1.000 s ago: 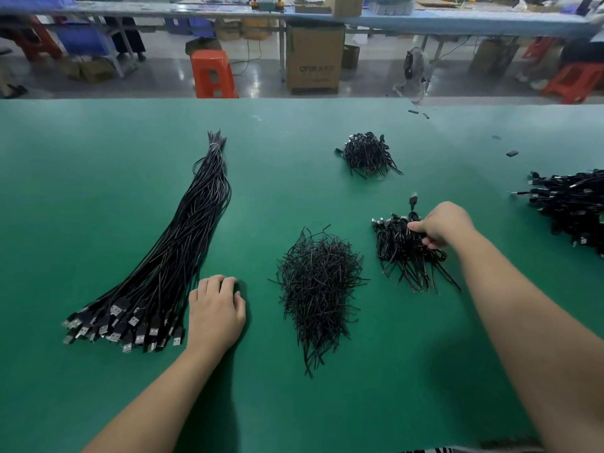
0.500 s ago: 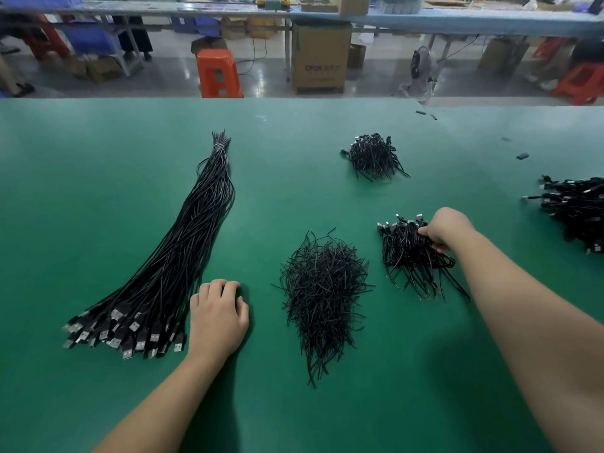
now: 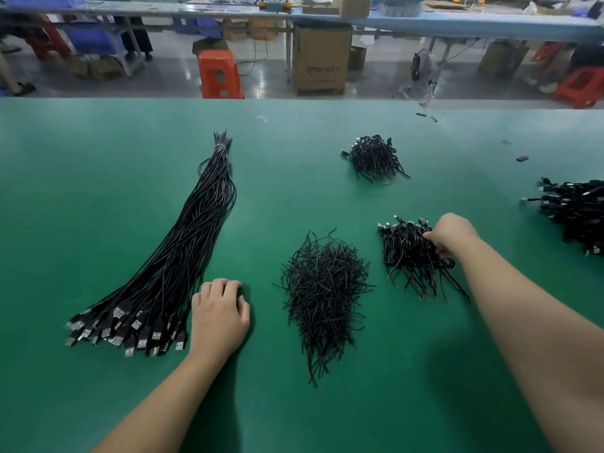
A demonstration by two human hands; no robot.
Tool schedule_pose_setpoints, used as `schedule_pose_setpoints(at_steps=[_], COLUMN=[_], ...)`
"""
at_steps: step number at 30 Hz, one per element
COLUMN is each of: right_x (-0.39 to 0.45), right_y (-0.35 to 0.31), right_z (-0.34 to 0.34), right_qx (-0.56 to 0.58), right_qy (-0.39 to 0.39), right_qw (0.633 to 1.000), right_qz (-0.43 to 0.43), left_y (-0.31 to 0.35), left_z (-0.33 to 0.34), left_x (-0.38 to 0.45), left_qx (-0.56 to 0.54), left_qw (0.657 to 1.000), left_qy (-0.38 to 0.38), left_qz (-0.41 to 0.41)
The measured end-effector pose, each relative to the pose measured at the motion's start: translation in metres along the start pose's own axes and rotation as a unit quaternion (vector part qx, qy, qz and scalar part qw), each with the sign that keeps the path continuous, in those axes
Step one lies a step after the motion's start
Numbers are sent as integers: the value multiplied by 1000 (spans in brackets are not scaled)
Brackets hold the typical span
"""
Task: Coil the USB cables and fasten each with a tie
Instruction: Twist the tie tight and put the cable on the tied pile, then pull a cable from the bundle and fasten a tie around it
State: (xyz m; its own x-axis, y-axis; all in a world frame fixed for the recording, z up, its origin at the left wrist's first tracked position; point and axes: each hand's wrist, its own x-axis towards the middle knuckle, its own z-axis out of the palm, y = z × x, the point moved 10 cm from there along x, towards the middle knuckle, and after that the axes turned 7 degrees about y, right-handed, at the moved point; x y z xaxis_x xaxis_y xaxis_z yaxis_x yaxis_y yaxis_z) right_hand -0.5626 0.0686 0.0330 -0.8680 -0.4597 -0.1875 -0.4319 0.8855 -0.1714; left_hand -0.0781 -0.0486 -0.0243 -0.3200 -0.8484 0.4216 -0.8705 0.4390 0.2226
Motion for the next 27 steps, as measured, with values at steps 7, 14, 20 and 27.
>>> schedule_pose_setpoints(at_steps=[7, 14, 20, 27], right_x=[-3, -22, -92, -240], right_y=[-3, -29, -128, -226], right_z=[-5, -31, -50, 31], right_qx=[-19, 40, 110, 103], right_qy=[31, 88, 106, -62], right_qw=[999, 991, 945, 871], right_qz=[-32, -96, -288, -476], left_y=[0, 1, 1, -17], left_z=[0, 0, 0, -8], left_x=[0, 1, -1, -4], left_qx=[-3, 1, -2, 0], left_qw=[1000, 1000, 1000, 996], left_qy=[2, 3, -4, 9], left_qz=[3, 5, -1, -92])
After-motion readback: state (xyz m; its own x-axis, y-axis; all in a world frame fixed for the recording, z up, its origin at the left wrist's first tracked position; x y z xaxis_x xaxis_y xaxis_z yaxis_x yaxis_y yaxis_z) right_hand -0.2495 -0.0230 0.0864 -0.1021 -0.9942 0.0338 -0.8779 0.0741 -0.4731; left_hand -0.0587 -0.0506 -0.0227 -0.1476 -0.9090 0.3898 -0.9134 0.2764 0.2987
